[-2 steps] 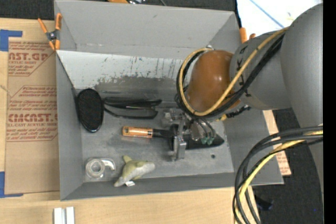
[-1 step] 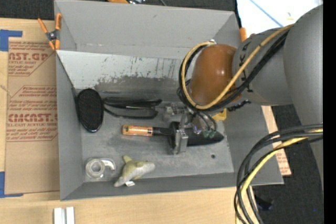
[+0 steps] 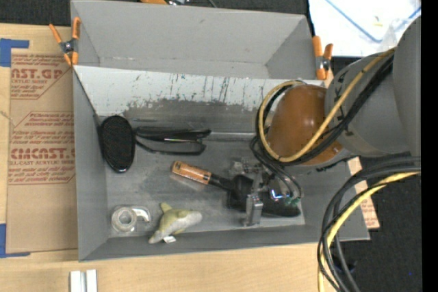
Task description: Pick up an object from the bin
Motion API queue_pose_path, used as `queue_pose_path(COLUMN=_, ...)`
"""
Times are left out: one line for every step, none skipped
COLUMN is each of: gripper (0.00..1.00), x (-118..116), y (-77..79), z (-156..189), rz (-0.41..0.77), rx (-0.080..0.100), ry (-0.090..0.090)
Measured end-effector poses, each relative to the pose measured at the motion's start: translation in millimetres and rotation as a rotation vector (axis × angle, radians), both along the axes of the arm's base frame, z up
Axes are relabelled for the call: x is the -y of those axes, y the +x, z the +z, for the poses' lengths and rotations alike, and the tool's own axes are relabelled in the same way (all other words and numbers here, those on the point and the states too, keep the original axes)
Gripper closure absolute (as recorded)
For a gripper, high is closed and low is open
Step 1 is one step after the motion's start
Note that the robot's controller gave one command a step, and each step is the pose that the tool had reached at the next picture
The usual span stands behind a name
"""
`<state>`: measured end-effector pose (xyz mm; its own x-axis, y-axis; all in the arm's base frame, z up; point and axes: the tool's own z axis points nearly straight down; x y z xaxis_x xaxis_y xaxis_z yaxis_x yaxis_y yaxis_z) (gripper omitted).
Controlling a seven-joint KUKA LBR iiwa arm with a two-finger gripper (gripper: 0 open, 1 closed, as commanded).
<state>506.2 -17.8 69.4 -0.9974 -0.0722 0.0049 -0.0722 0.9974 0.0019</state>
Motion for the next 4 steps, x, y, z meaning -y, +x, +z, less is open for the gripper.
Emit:
queue_pose_path(gripper=0.00, x=6.2, y=9.5, z=0.1, rz=0.007, rx=0.007, ry=0.002)
queue_pose_path(gripper=0.00, x=20.6, y=3.3, z=0.4, rz=0.099, rx=0.006, ry=0.002)
queue_pose_path(gripper=1.00, x=-8.3, y=-13.6, z=0.0, rz=0.546, rx=0.013, ry=0.002)
queue_pose_path(gripper=1.00, x=-8.3, y=-13.6, z=0.0, rz=0.546, rx=0.013, ry=0.002)
